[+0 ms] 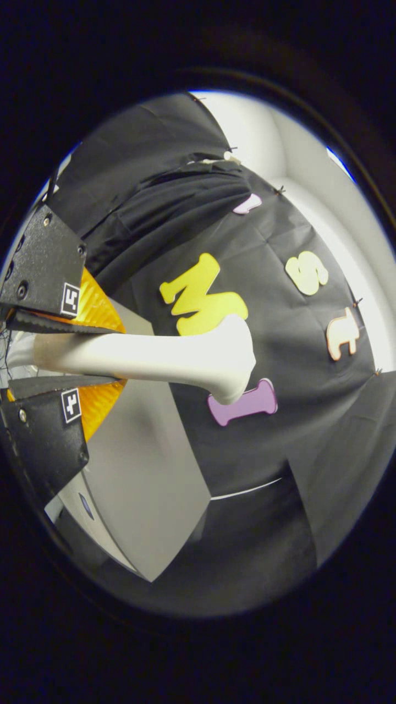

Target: Iron the clothes twice with a garment steamer, once on the left side and once on the right side.

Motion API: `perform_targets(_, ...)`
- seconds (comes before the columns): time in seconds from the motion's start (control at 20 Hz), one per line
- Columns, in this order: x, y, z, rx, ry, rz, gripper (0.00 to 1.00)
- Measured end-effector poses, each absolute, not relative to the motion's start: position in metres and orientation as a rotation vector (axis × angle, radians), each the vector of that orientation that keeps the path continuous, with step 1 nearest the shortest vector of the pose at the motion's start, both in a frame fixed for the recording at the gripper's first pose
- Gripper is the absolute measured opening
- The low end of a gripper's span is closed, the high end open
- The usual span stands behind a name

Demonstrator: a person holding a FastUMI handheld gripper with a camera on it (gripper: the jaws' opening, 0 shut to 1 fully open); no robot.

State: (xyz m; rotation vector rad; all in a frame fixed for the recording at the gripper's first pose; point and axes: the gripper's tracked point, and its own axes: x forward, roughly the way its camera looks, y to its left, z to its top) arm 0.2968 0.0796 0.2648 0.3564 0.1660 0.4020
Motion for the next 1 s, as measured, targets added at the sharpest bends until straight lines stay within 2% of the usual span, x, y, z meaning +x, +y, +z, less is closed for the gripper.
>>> perform_targets(0.6, 0.185, 0.255, 0.376, 0.278, -0.051, 0.503, 0.34)
perform_targets(1.0, 0.144, 0.385, 0.43, 0.204, -0.133, 0.573, 0.34)
